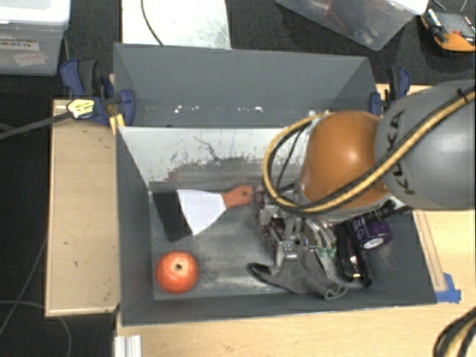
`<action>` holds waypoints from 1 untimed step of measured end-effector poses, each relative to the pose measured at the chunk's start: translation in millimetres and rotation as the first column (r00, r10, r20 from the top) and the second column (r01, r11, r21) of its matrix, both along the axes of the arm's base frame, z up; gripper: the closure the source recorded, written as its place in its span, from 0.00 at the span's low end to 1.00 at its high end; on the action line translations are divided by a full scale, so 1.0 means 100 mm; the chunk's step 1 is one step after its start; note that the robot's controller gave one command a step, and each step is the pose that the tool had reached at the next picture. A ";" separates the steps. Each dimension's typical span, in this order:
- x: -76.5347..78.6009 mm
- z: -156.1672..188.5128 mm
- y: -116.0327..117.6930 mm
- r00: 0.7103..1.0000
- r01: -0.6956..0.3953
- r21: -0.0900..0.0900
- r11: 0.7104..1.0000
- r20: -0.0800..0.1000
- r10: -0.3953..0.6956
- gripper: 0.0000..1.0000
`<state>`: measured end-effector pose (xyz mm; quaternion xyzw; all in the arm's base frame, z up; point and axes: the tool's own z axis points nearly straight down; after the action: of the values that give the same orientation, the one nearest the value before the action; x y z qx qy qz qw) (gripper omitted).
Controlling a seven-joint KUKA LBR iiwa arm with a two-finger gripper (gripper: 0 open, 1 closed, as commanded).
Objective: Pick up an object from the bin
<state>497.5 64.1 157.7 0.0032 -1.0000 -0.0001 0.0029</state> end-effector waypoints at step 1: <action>0.02 0.04 0.00 1.000 0.005 0.001 1.000 0.008 -0.005 0.00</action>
Offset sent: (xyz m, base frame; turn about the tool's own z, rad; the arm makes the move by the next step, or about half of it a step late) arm -0.0159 -0.0501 -0.0877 -0.1628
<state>499.2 63.6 162.1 0.0008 -1.0000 -0.0004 -0.0009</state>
